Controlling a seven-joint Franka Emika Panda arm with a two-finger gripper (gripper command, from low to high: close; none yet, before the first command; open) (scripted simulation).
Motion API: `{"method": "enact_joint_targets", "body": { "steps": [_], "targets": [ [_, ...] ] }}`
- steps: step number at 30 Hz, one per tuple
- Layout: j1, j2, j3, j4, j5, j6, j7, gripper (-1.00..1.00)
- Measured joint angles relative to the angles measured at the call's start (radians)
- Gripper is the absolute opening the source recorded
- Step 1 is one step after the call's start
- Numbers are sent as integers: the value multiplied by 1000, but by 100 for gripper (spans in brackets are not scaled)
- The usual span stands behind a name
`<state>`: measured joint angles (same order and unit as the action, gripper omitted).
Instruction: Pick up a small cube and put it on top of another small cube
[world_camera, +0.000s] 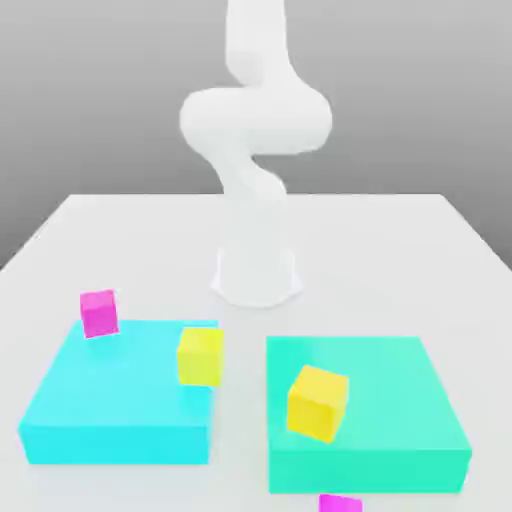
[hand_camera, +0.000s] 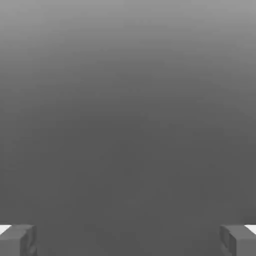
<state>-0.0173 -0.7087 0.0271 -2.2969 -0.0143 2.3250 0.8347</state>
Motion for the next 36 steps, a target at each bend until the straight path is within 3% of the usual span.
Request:
{"method": "enact_joint_targets", "body": {
  "steps": [17,29,34,35,36],
  "targets": [
    [-57,623,135,22,-132,170,262,0],
    [-16,1047,151,34,-136,296,382,0],
    [17,1227,118,66,-169,415,420,0],
    [22,1247,112,70,-175,430,424,-100],
    [22,1247,112,70,-175,430,424,-100]
  ]
}}
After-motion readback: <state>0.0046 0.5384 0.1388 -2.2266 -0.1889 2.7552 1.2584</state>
